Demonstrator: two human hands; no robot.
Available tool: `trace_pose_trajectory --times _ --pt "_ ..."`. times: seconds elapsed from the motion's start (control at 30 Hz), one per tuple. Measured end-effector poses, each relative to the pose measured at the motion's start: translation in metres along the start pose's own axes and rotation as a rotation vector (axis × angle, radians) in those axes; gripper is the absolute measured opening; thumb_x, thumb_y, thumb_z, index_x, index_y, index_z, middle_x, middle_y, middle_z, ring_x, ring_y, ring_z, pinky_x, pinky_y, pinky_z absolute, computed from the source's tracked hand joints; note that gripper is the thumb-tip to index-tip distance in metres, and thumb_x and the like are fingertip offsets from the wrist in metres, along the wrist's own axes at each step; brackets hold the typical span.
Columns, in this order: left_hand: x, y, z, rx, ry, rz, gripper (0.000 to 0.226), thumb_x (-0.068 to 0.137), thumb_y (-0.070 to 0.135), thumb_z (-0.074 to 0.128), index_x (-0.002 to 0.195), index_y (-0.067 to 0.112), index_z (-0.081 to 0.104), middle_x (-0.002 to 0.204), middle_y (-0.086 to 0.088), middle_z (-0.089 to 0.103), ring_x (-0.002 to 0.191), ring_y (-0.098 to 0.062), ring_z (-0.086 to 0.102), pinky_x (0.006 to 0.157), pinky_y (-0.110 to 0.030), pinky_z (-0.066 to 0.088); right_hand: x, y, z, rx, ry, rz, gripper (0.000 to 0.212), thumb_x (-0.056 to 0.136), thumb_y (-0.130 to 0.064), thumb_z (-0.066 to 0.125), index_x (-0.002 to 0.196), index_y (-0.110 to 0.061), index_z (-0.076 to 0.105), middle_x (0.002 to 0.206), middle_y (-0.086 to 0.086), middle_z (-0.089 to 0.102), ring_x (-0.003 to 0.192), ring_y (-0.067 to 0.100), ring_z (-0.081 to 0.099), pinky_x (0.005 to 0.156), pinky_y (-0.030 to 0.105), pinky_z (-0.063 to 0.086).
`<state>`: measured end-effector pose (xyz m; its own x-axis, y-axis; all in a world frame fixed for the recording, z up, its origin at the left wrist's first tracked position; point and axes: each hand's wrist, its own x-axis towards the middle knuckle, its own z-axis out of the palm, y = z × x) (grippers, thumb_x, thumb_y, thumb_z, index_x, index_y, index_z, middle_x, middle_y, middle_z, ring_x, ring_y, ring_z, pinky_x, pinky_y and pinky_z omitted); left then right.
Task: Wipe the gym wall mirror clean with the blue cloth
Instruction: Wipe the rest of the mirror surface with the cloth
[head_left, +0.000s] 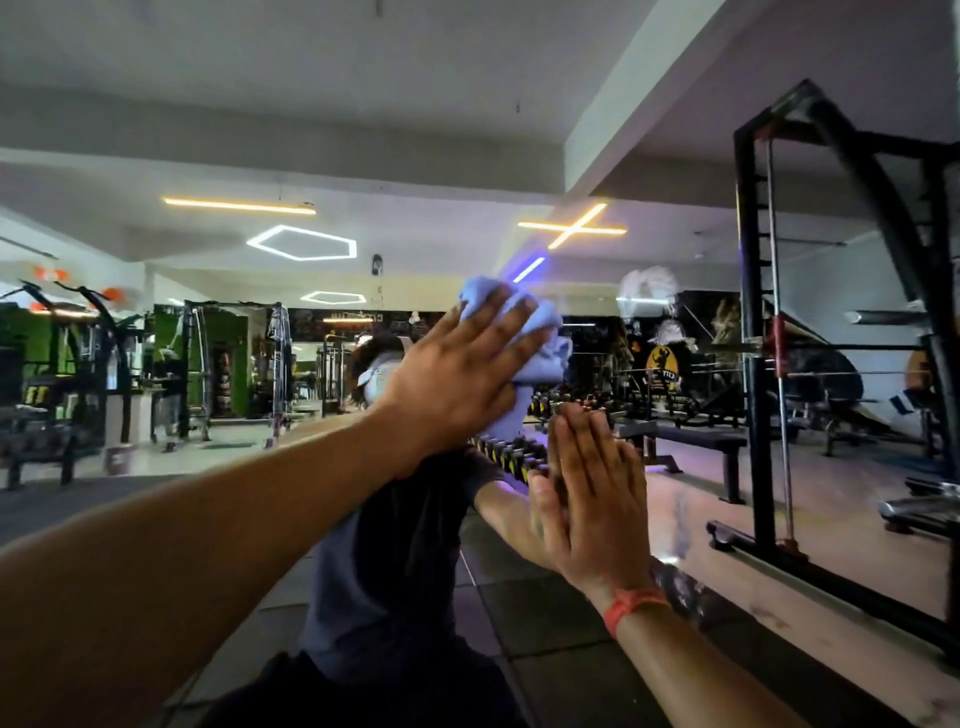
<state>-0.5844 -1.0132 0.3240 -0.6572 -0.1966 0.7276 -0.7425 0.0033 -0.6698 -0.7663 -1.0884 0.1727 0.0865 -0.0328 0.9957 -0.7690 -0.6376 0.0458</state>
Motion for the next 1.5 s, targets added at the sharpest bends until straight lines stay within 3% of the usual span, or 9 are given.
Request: trace_pose_trajectory --times 0.23,0.43,0.63,0.77,0.93,1.07,1.27,1.4,1.5 --pt "-0.036 -0.041 -0.019 0.041 -0.162 0.653 0.054 0.106 0.044 0.047 0.154 0.02 0.045 0.161 -0.01 0.04 0.15 -0.028 0.037 0.114 -0.047 0.042 -0.001 0.002 0.001 -0.001 0.01 -0.023 0.06 0.103 -0.038 0.04 0.158 -0.013 0.036 0.167 0.003 0.029 0.155 0.025 0.025 0.117 0.058 0.031" --pt "-0.034 -0.031 -0.024 -0.038 -0.002 -0.006 0.058 0.096 0.029 0.05 0.153 0.015 0.047 0.16 -0.014 0.04 0.148 -0.036 0.038 0.113 -0.053 0.04 -0.001 0.003 0.005 -0.01 0.042 -0.017 0.062 0.1 -0.038 0.045 0.158 -0.016 0.036 0.167 0.001 0.029 0.155 0.024 0.025 0.12 0.055 0.028" --pt "-0.184 0.068 -0.009 -0.237 -0.211 0.356 0.052 0.098 0.039 0.051 0.147 0.021 0.056 0.16 -0.007 0.043 0.151 -0.029 0.035 0.116 -0.048 0.037 -0.002 0.003 0.005 -0.037 0.039 -0.035 0.06 0.105 -0.043 0.032 0.157 -0.013 0.036 0.166 0.006 0.032 0.155 0.026 0.025 0.123 0.049 0.022" --pt "-0.216 0.047 -0.011 -0.179 -0.325 0.745 0.048 0.102 0.044 0.051 0.148 0.029 0.053 0.162 -0.001 0.04 0.154 -0.025 0.029 0.119 -0.047 0.031 -0.003 0.003 0.008 -0.029 0.075 -0.037 0.061 0.106 -0.046 0.029 0.158 -0.014 0.033 0.166 0.005 0.032 0.155 0.026 0.026 0.123 0.048 0.021" --pt "-0.149 -0.002 -0.025 -0.111 -0.136 0.466 0.047 0.107 0.033 0.053 0.152 0.02 0.049 0.161 -0.006 0.041 0.15 -0.025 0.037 0.112 -0.049 0.043 -0.003 0.004 0.011 -0.052 0.104 -0.034 0.059 0.105 -0.041 0.036 0.156 -0.012 0.04 0.164 0.005 0.035 0.154 0.025 0.028 0.12 0.053 0.028" --pt "-0.155 0.035 -0.013 -0.112 -0.098 0.16 0.047 0.108 0.034 0.042 0.151 0.017 0.05 0.161 -0.009 0.04 0.152 -0.032 0.032 0.121 -0.049 0.031 -0.004 0.004 0.006 -0.016 0.06 -0.036 0.06 0.103 -0.039 0.037 0.157 -0.011 0.039 0.165 0.006 0.033 0.156 0.026 0.024 0.121 0.053 0.025" --pt "-0.116 0.018 -0.013 -0.033 -0.293 0.879 0.059 0.101 0.046 0.048 0.156 0.027 0.041 0.165 -0.005 0.035 0.152 -0.029 0.031 0.118 -0.048 0.034 -0.003 0.001 0.007 -0.023 0.061 -0.007 0.059 0.102 -0.04 0.039 0.154 -0.012 0.044 0.163 0.005 0.037 0.154 0.025 0.028 0.12 0.052 0.028" --pt "-0.031 -0.016 -0.016 0.068 -0.234 0.588 0.058 0.107 0.049 0.028 0.162 0.031 0.025 0.168 -0.003 0.027 0.156 -0.027 0.023 0.121 -0.051 0.026 0.001 -0.001 0.0 0.145 0.074 -0.003 0.056 0.097 -0.031 0.045 0.149 -0.013 0.051 0.158 0.004 0.045 0.151 0.021 0.034 0.119 0.047 0.031" --pt "0.013 -0.017 -0.018 0.053 -0.179 0.361 0.062 0.104 0.048 0.036 0.161 0.029 0.026 0.163 -0.001 0.039 0.152 -0.028 0.032 0.11 -0.047 0.036 0.015 -0.013 -0.021 0.516 0.228 0.341 0.04 0.092 -0.021 0.056 0.13 -0.028 0.067 0.123 0.001 0.069 0.119 0.012 0.059 0.102 0.038 0.048"
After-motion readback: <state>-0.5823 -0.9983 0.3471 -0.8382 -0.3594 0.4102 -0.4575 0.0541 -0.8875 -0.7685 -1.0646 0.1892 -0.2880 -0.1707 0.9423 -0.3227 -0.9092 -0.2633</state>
